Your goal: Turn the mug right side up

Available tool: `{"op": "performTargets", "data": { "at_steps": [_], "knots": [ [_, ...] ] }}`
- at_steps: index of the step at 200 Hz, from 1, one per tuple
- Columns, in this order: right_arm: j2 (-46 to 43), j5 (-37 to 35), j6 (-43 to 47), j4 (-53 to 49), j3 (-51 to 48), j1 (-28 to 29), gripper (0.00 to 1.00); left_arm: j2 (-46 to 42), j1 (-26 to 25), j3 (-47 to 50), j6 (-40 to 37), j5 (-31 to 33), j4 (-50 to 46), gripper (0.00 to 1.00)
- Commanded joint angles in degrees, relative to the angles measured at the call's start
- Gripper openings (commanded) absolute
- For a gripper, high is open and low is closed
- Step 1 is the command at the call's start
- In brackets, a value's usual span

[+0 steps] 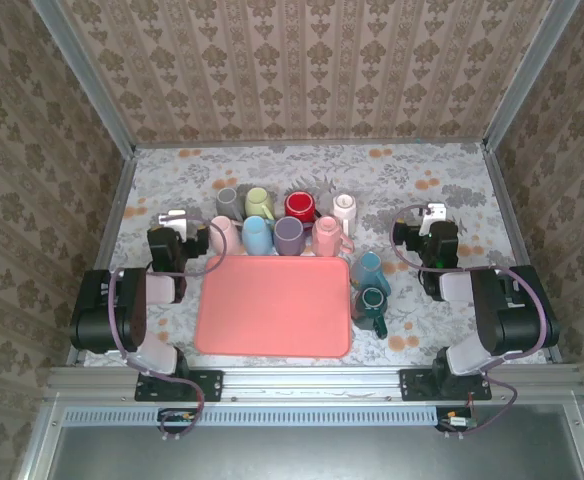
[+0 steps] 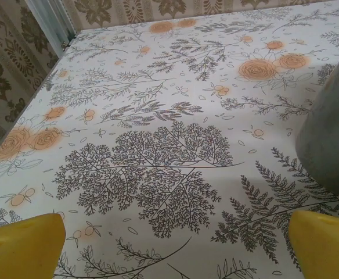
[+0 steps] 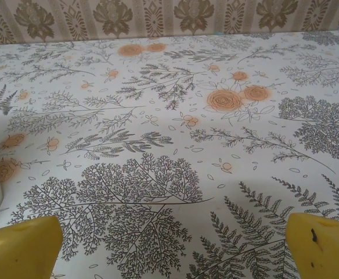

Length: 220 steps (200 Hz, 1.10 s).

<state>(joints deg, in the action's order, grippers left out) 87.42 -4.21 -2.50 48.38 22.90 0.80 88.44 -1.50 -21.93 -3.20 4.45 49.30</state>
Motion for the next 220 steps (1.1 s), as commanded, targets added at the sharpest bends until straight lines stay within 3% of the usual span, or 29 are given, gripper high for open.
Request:
{"op": "performTargets", "data": {
  "at_steps": [1,220],
  "knots": [
    [0.5,-0.3,0.7,0.3,0.8,0.3,1.0,-0.1,0.3,-1.2,-0.5,-4.3,0.3,1.0],
    [0.0,2.0,0.4,1.0,0.2,-0.4,1.0,-0.7,1.3,-1.1,-0.1,-6.0,0.4,1.0]
  ]
}}
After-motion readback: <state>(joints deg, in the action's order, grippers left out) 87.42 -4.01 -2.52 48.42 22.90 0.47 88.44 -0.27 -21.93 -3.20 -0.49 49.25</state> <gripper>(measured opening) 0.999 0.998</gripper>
